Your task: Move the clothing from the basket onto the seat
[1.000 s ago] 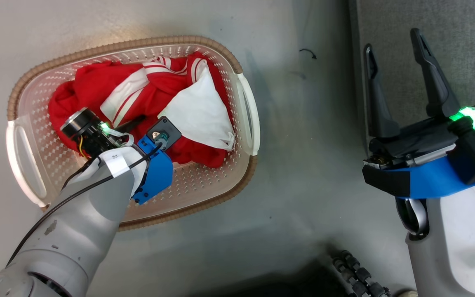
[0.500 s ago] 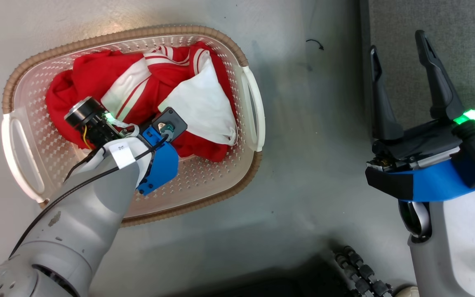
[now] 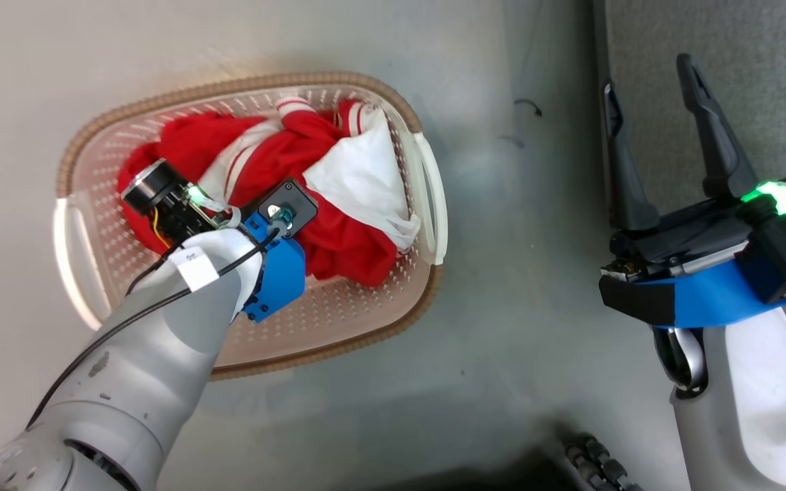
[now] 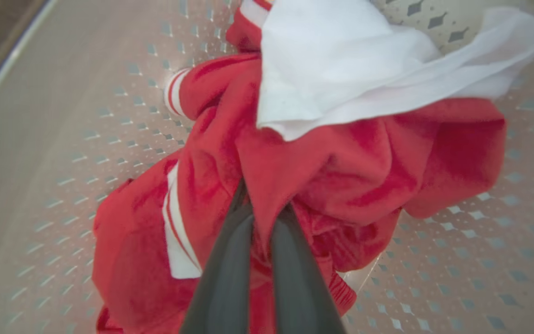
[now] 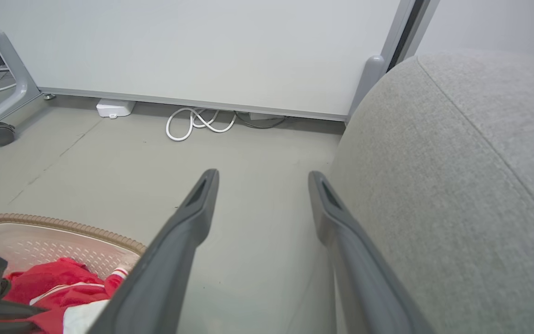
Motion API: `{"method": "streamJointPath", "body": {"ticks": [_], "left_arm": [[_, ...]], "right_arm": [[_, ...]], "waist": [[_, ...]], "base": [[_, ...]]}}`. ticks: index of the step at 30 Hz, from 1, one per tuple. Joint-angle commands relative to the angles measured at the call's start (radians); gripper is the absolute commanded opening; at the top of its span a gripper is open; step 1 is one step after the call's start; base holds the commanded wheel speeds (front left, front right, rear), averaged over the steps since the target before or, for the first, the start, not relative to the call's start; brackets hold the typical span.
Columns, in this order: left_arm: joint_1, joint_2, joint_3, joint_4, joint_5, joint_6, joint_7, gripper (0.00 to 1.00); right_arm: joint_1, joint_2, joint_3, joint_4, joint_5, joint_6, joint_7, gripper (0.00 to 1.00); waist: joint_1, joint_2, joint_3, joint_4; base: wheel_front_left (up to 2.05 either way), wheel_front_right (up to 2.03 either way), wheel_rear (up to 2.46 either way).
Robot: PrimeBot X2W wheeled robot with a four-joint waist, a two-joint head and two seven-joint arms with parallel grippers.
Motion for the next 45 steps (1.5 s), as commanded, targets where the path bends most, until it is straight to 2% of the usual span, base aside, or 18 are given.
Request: {"method": "streamJointPath", "body": {"ticks": [1, 9, 18, 30, 45], "left_arm": [[0.007, -0.001, 0.007, 0.0, -0.01, 0.002, -0.013, 0.0], [0.064, -0.027, 0.07, -0.001, -0.095, 0.027, -0.078, 0.0], [0.147, -0.045, 0.096, -0.04, -0.141, 0.025, -0.1, 0.0], [0.259, -0.016, 0.173, -0.267, -0.146, 0.052, -0.1, 0.0], [0.415, 0.021, 0.347, -0.51, -0.129, 0.058, -0.1, 0.0]], "right_arm": [[-0.009, -0.004, 0.0, 0.007, 0.005, 0.0, -0.003, 1.0], [0.015, -0.004, -0.006, 0.042, 0.007, 0.0, -0.003, 1.0], [0.064, -0.007, -0.013, 0.083, 0.003, 0.0, -0.003, 1.0], [0.152, -0.008, -0.021, 0.121, 0.016, 0.0, -0.003, 1.0], [0.261, -0.004, -0.015, 0.153, 0.029, 0.0, -0.003, 1.0]], "waist": [[0.0, 0.0, -0.028, 0.011], [0.0, 0.0, -0.144, 0.038], [0.0, 0.0, -0.286, 0.077], [0.0, 0.0, -0.478, 0.137], [0.0, 0.0, -0.689, 0.187]], "base": [[0.0, 0.0, 0.0], [0.0, 0.0, 0.0], [0.0, 0.0, 0.0], [0.0, 0.0, 0.0], [0.0, 0.0, 0.0]]}}
